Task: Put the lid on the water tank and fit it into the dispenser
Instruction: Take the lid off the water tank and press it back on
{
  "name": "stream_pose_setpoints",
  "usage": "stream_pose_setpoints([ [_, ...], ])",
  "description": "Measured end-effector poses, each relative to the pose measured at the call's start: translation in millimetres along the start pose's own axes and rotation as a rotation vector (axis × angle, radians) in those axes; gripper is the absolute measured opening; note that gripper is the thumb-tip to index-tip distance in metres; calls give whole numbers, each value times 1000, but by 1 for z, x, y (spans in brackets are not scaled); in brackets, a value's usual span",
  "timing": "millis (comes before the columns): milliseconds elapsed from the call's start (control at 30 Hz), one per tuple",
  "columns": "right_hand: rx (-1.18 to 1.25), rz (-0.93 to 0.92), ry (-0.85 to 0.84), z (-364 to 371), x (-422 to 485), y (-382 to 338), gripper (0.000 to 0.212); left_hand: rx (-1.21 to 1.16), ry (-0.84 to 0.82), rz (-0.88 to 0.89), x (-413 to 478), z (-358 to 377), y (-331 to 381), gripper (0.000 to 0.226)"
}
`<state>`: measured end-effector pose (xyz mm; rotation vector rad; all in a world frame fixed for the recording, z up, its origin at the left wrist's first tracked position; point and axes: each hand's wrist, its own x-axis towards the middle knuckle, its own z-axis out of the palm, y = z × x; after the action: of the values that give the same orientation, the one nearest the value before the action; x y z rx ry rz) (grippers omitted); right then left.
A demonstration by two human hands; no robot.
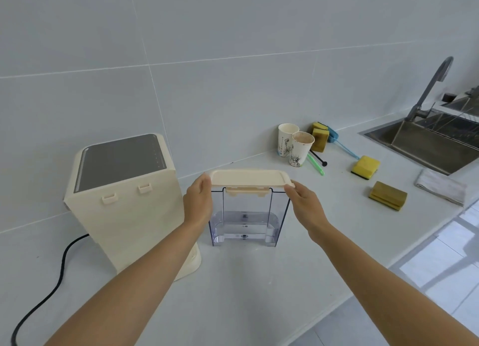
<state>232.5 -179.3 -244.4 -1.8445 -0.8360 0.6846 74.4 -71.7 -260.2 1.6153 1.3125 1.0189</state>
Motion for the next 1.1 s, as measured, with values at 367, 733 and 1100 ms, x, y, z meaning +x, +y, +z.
stream_pose_setpoints([
  [367, -2, -7, -44, 0, 7, 21, 42, 25, 10, -10, -1, 4, -11, 24],
  [733, 44, 67, -97, -4, 48, -2, 64, -229, -144, -371, -14, -6, -1, 55],
  [1100, -18, 55, -213, 5, 67, -7, 35, -101, -211, -461, -13, 10, 9, 58],
])
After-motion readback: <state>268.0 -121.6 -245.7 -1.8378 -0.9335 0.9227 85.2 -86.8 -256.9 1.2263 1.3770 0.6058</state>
